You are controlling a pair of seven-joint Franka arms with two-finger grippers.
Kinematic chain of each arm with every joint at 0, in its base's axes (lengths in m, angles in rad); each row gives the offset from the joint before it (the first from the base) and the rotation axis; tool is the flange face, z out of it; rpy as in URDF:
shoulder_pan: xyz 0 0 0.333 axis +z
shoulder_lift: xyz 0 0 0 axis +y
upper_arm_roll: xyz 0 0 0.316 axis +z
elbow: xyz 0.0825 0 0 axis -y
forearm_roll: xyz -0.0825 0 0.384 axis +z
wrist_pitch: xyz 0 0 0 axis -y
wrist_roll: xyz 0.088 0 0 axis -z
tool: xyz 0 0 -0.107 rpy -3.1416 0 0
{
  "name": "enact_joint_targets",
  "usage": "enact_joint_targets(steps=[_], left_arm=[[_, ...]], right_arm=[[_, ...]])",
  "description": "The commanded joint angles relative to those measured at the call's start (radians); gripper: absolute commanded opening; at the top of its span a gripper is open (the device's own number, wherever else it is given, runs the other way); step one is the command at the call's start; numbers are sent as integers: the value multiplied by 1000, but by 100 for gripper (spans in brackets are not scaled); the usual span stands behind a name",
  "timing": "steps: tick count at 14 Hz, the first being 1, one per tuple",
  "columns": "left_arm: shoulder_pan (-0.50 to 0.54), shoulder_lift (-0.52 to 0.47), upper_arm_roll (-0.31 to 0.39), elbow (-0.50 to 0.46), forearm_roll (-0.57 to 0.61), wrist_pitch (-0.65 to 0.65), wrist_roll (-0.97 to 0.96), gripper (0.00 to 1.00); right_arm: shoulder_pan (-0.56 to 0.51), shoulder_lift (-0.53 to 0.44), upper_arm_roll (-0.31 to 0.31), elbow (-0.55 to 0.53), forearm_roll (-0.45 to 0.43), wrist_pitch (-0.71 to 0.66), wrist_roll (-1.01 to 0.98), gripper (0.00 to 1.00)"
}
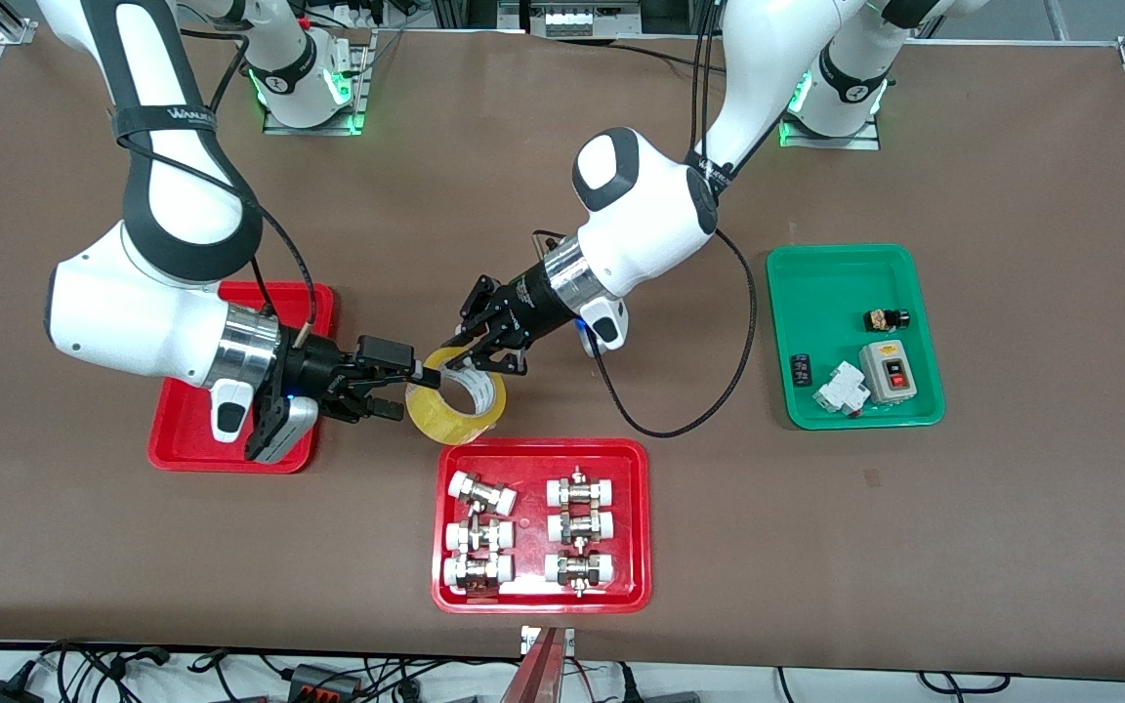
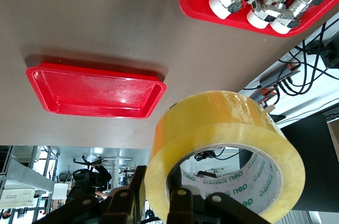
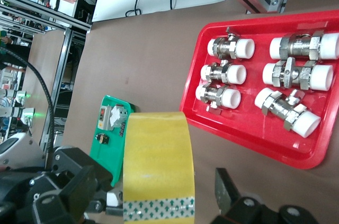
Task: Left arm passes tape to right arm into tray
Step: 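Carry the tape with the right gripper while the left gripper withdraws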
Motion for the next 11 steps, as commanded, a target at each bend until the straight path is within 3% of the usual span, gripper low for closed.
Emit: enact_joint_targets(steps=[1,2,4,6,7,8,10,11], left_arm=[[-5,12,2,42,-27,-5,10,5],[-5,12,0,42,-27,-5,10,5],[-5,12,2,42,-26,-5,11,5],[-5,12,2,42,-25,-5,11,6],[-5,12,2,42,-28,-5,5,14],[-3,11,2,42,-30,-5,3,23],[-2,6,9,32,-20,-3,5,58],[3,2,20,22,-19,-3,6,64]], right_arm=[[8,21,-4,27,18,14,-21,58],[8,21,-4,27,19,14,-21,33],[6,21,-4,37,19,13,-15,4],[6,21,-4,45,19,13,-10,0],[6,21,-4,45,19,13,-10,0],[6,20,-4,45,19,13,-10,0],[6,20,-4,45,19,13,-8,0],[6,20,-4,45,19,13,-8,0]])
